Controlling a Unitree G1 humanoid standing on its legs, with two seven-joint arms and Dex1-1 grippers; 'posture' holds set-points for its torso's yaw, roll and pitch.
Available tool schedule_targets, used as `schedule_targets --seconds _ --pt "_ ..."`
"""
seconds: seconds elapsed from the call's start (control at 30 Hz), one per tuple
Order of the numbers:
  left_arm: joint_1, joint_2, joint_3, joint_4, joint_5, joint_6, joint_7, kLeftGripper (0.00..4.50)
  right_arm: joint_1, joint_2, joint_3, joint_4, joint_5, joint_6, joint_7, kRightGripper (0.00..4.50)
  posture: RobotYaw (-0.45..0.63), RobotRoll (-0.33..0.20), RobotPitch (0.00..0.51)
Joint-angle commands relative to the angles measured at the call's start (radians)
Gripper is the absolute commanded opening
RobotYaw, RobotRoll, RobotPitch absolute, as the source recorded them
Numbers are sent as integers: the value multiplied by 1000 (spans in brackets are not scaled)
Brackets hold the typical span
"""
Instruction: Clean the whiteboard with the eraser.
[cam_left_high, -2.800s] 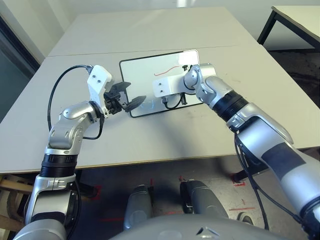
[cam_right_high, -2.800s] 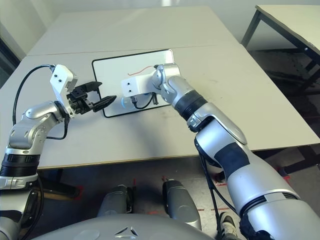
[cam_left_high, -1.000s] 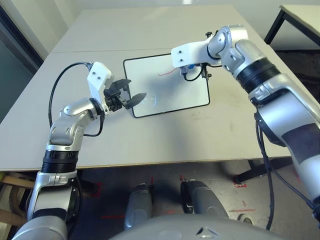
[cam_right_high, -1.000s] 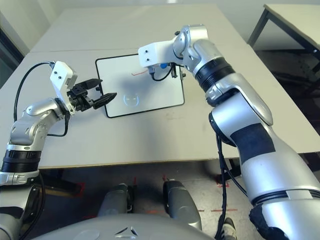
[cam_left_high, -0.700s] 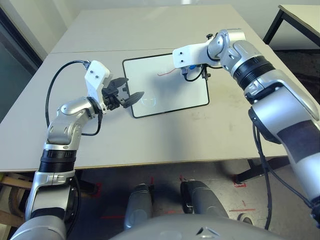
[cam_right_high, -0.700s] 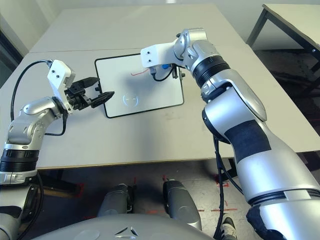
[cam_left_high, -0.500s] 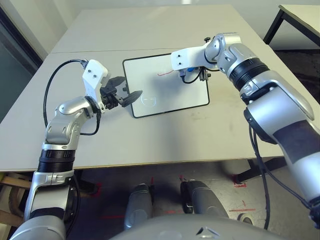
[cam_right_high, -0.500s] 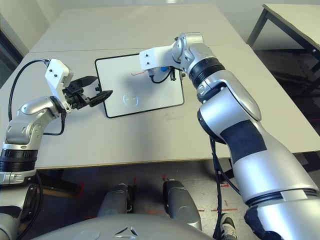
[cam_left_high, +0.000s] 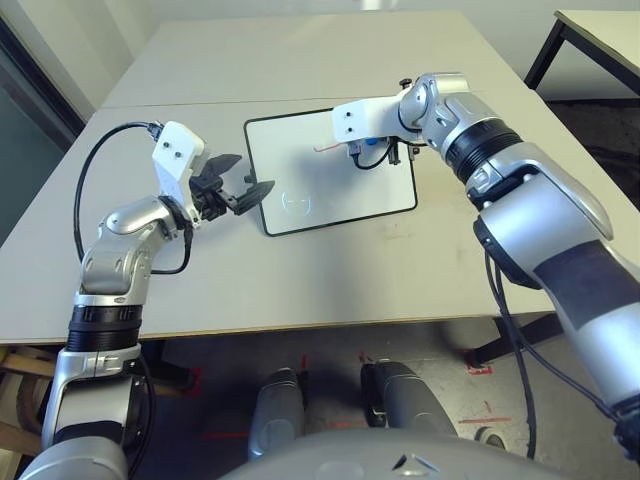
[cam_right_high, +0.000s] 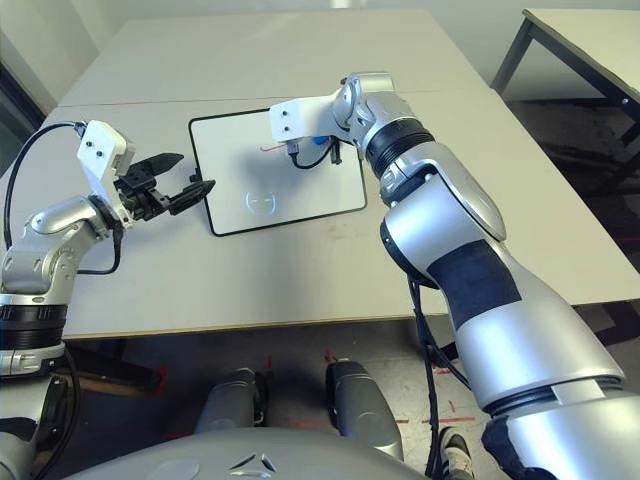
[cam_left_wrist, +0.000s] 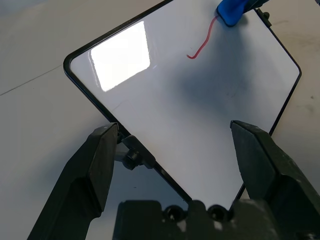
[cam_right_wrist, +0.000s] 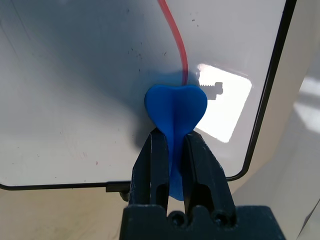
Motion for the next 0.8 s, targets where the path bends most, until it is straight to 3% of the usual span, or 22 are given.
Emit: schedule_targets --seconds 0.03,0.8 --pt "19 5 14 -33 0 13 12 4500 -17 30 -14 17 11 0 -16 143 49 0 59" --pt "76 -21 35 -91 -6 18 62 4500 -32 144 -15 38 7 -4 -14 143 112 0 52"
